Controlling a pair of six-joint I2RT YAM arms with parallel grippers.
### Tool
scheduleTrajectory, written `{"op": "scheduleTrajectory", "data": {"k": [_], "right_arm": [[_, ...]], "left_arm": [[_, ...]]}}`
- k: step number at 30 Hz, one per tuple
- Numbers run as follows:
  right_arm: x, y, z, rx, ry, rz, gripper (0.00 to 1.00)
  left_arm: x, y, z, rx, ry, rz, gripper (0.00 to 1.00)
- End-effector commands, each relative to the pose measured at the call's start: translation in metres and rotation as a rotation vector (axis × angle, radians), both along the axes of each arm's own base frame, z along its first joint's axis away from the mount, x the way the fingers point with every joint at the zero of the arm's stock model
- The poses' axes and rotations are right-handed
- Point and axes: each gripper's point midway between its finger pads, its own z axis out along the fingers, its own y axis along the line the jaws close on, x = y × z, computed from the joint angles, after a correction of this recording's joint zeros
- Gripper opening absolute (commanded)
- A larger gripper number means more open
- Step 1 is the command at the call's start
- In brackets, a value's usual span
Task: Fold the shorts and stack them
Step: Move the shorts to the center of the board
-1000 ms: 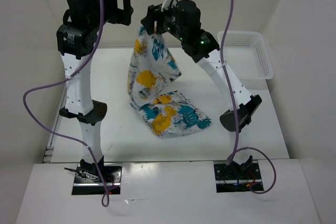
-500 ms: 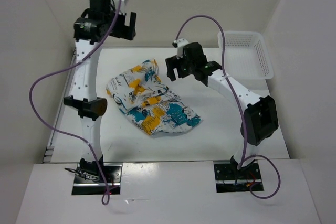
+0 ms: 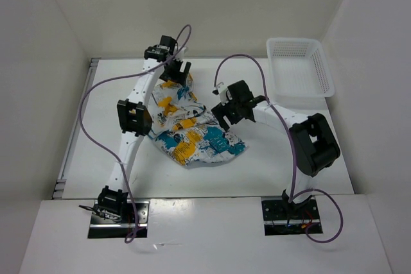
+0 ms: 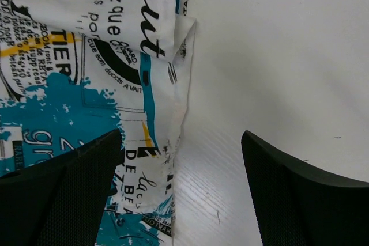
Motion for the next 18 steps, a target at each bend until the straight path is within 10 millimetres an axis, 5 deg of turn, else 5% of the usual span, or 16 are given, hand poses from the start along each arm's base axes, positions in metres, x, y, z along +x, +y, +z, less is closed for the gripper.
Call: {"op": "scheduleTrajectory", "data": {"k": [1,5,10,18], "right_arm": [[0.011,0.001,0.006,-0.019,-0.092,0.046,0.89],[0.002,-0.004,-0.006,-0.033,-0.078,0.054,0.89],[-0.006,-0.006,-0.008,-0.025,-0.064,0.051,0.89],[-0.019,-0.011,0.008,0.019,-0.079,0.010,0.89]], "left_arm": [[0.011,-0.036,0.010,-0.029,-0.090,-0.059,0.99],[0.001,-0.047,-0.012,-0.041,-0.031,-0.088,0.99],[-0.011,-0.045,-0.049,0.006,0.055,-0.083,0.75],[0.009,-0.018,-0.061,0.148,-0.010,0.003,0.44]]}}
